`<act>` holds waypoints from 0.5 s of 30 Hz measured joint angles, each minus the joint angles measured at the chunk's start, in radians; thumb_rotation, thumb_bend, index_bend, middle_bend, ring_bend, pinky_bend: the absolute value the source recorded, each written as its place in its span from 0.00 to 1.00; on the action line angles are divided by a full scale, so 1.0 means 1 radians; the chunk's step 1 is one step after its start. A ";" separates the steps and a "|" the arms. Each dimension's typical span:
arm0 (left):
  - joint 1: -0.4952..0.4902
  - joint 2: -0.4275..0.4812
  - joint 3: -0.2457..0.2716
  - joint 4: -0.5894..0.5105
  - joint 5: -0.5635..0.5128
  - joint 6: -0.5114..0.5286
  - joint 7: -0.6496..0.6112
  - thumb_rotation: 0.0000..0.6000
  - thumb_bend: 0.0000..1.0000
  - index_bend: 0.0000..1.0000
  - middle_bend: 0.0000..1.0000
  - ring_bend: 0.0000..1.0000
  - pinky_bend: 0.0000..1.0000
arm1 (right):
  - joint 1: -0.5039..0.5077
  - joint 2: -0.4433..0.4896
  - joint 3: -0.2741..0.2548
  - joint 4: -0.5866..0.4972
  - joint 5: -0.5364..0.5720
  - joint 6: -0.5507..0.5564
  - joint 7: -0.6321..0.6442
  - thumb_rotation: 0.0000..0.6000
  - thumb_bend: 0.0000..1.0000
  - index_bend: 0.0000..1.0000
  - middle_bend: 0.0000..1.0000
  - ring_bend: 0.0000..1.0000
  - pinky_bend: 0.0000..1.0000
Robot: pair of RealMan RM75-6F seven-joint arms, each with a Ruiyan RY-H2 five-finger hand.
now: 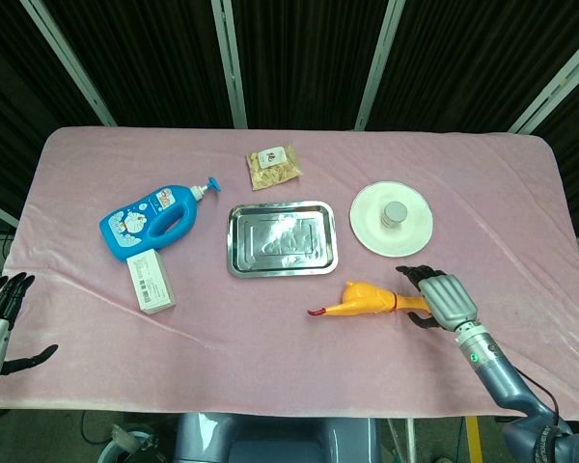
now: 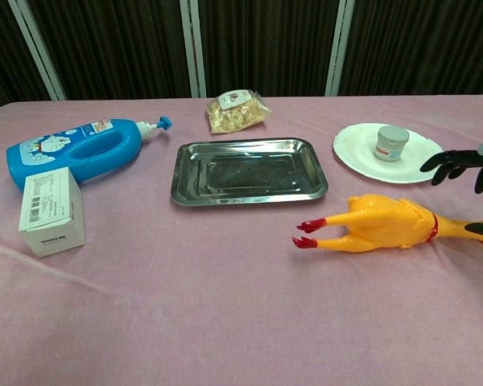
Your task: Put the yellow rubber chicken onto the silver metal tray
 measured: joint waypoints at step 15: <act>-0.004 -0.004 0.001 0.013 -0.012 -0.019 -0.014 1.00 0.00 0.02 0.06 0.03 0.00 | 0.039 -0.074 -0.020 0.121 0.045 -0.056 0.023 1.00 0.31 0.26 0.28 0.26 0.38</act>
